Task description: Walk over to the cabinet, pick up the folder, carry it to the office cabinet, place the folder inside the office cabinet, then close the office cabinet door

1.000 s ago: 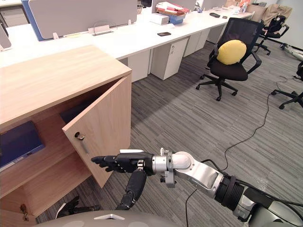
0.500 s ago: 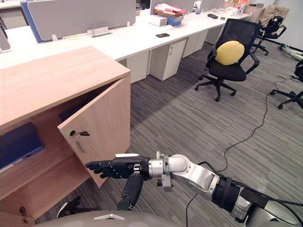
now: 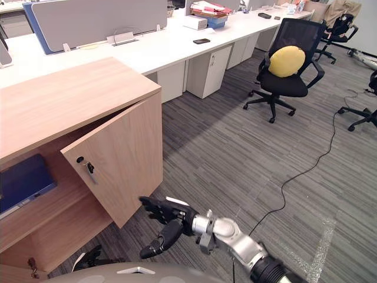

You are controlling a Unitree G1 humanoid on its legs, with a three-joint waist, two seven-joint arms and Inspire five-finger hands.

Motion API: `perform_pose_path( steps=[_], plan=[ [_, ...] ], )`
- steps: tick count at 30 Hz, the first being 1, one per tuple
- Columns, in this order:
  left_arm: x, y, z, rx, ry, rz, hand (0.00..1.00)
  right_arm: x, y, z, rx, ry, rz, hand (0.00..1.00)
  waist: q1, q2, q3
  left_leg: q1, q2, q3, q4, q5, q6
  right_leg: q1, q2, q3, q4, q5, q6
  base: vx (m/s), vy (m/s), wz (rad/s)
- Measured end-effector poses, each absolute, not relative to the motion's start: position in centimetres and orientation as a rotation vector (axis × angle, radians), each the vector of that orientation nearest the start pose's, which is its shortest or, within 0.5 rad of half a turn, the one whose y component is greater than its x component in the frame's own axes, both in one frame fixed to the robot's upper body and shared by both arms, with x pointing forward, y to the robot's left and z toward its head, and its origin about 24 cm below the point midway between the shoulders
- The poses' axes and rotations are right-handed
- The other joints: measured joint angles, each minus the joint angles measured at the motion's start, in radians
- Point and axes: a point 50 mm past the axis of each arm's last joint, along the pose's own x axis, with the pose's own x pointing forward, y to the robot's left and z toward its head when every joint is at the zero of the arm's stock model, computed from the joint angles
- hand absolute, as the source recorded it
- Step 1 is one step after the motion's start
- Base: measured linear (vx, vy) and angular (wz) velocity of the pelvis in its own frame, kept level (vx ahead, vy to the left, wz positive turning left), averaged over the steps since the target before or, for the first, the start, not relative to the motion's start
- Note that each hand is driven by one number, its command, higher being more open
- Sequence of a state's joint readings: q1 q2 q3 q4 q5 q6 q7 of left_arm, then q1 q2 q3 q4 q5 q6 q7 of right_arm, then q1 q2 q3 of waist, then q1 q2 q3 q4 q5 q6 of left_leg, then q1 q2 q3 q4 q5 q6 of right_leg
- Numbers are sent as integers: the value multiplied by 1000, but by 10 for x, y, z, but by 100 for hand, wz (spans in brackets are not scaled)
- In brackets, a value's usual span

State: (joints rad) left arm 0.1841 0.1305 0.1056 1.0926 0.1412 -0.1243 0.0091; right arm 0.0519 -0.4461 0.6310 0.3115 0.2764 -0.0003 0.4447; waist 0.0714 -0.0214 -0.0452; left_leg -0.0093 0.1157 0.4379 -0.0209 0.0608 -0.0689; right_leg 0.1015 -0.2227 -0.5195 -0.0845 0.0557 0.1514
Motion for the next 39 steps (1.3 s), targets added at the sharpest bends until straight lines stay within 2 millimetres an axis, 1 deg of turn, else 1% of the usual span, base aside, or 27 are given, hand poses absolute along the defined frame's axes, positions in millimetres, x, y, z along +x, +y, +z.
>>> perform_pose_path(
  steps=[2, 4, 7, 9, 10, 12, 13, 14, 15, 16, 17, 18, 20, 21, 22, 23, 24, 26, 27, 28, 29, 30, 31, 33, 36, 38, 39],
  plan=[
    [52, 210, -166, 164, 1161, 127, 100, 157, -131, -103, -235, 745, 751, 100, 0, 19, -1, -13, -5, 0, -3, -11, -4, -15, -7, 1, 0, -1, 2, -6, 45, 1],
    [55, 207, -166, 152, 1160, 147, 100, 147, -138, -123, -286, 837, 639, 100, 6, 36, 6, -18, -18, -2, -5, -15, -1, -20, -18, -1, 4, -1, 8, 34, 45, 5],
    [53, 200, -168, 135, 1178, 170, 100, 125, -154, -142, -355, 957, 540, 100, 7, 58, 8, -17, -51, -22, -9, -27, 15, -33, -56, -18, 72, -33, 32, 88, 72, 26],
    [53, 198, -168, 145, 1177, 169, 100, 108, -170, -152, -339, 1050, 445, 100, 9, 62, 6, -6, -87, -56, -9, -45, 37, -43, -114, -44, 183, -92, 45, 188, 128, 53],
    [54, 197, -168, 150, 1175, 167, 100, 105, -181, -155, -317, 1085, 349, 100, 9, 61, 6, 0, -113, -78, -10, -52, 47, -49, -160, -54, 269, -121, 32, 235, 172, 70],
    [56, 197, -168, 179, 1172, 143, 100, 99, -199, -158, -281, 1122, 176, 100, 8, 59, 8, 19, -147, -126, 5, -65, 65, -63, -234, -60, 429, -133, 5, 194, 162, 88],
    [57, 199, -167, 196, 1170, 136, 100, 94, -208, -159, -247, 1140, 74, 100, 4, 47, 16, 49, -173, -172, 13, -81, 74, -63, -290, -63, 550, -124, -57, 206, 162, 94],
    [59, 202, -167, 204, 1166, 139, 100, 92, -214, -159, -228, 1147, 14, 100, 2, 37, 31, 82, -190, -202, 17, -96, 84, -66, -327, -41, 651, -98, -146, 221, 158, 101],
    [59, 205, -166, 213, 1165, 145, 100, 88, -219, -159, -201, 1152, -48, 100, 2, 30, 51, 126, -202, -227, 17, -112, 99, -72, -352, 16, 737, -39, -203, 245, 128, 90],
    [57, 206, -166, 224, 1171, 146, 100, 85, -222, -159, -181, 1149, -98, 100, -10, 34, 69, 173, -205, -264, 21, -133, 121, -93, -362, 116, 851, 13, -176, 250, 78, 90],
    [56, 210, -166, 233, 1179, 159, 100, 88, -221, -158, -140, 1129, -137, 100, -22, 24, 89, 205, -206, -289, 38, -153, 134, -119, -353, 143, 950, -77, -148, 232, 52, 76],
    [57, 211, -166, 238, 1177, 161, 100, 88, -220, -158, -132, 1120, -141, 100, -22, 20, 95, 213, -205, -298, 39, -158, 137, -138, -344, 143, 973, -108, -145, 246, 43, 63],
    [62, 213, -164, 247, 1163, 160, 100, 97, -218, -155, -100, 1070, -159, 100, -26, 14, 133, 248, -198, -335, 35, -165, 137, -199, -263, 154, 944, -208, -129, 199, 30, 54],
    [64, 213, -164, 247, 1158, 160, 100, 98, -218, -154, -85, 1058, -170, 100, -30, 17, 140, 252, -191, -350, 36, -167, 138, -219, -226, 178, 906, -224, -115, 151, -20, 66],
    [65, 211, -164, 247, 1156, 160, 100, 99, -218, -154, -56, 1050, -195, 100, -41, 23, 153, 261, -176, -385, 37, -171, 136, -238, -163, 248, 816, -240, -98, 89, -24, 65],
    [65, 211, -164, 246, 1155, 160, 100, 99, -218, -154, -47, 1048, -203, 100, -45, 24, 155, 260, -171, -402, 40, -175, 132, -245, -133, 296, 766, -241, -92, 137, -78, 95],
    [66, 212, -164, 247, 1152, 160, 100, 96, -218, -155, -35, 1054, -214, 100, -50, 23, 157, 241, -163, -449, 68, -199, 123, -255, -65, 443, 636, -232, -68, 91, -87, 83],
    [70, 213, -163, 248, 1139, 161, 100, 85, -216, -158, -4, 1082, -242, 100, -50, 17, 158, 201, -160, -527, 129, -240, 107, -256, -13, 614, 509, -211, -32, 116, -210, 116],
    [73, 215, -162, 245, 1132, 167, 100, 80, -214, -159, 29, 1086, -263, 100, -50, 7, 155, 172, -162, -579, 167, -268, 90, -255, 7, 704, 464, -199, -13, 114, -286, 127],
    [73, 216, -162, 248, 1130, 171, 100, 78, -214, -159, 42, 1087, -276, 100, -51, -2, 154, 159, -167, -607, 183, -276, 81, -251, 19, 742, 448, -195, -7, 143, -363, 152],
    [75, 223, -160, 269, 1128, 169, 100, 73, -204, -162, 77, 1099, -276, 100, -62, -43, 146, 140, -186, -678, 200, -287, 56, -227, 16, 797, 435, -195, 29, 185, -432, 154],
    [73, 223, -161, 276, 1136, 157, 100, 71, -204, -163, 91, 1103, -285, 100, -69, -57, 149, 133, -191, -734, 206, -292, 36, -211, 0, 760, 453, -251, 55, 213, -518, 210],
    [78, 220, -161, 277, 1128, 137, 100, 70, -209, -162, 94, 1101, -309, 100, -81, -31, 140, 118, -170, -805, 205, -284, 21, -197, 3, 671, 474, -275, 34, 171, -426, 164],
    [80, 215, -161, 265, 1121, 131, 100, 68, -215, -162, 82, 1110, -315, 100, -69, -10, 138, 114, -133, -876, 175, -266, -11, -177, 20, 582, 501, -307, 12, 95, -380, 143],
    [82, 217, -160, 275, 1115, 119, 100, 68, -215, -164, 72, 1135, -307, 100, -70, -3, 127, 54, -84, -971, 178, -248, -56, -138, 54, 453, 468, -310, -1, 64, -252, 133],
    [86, 217, -159, 290, 1096, 101, 100, 67, -215, -164, 67, 1148, -302, 100, -72, 2, 124, 1, -69, -1025, 192, -234, -80, -105, 71, 363, 409, -294, -27, 26, -104, 167],
    [92, 218, -155, 296, 1056, 100, 100, 76, -213, -164, 45, 1145, -276, 100, -45, -5, 123, -60, -54, -1096, 203, -204, -118, -43, 107, 250, 295, -238, -45, -70, 43, 160]
  ],
)
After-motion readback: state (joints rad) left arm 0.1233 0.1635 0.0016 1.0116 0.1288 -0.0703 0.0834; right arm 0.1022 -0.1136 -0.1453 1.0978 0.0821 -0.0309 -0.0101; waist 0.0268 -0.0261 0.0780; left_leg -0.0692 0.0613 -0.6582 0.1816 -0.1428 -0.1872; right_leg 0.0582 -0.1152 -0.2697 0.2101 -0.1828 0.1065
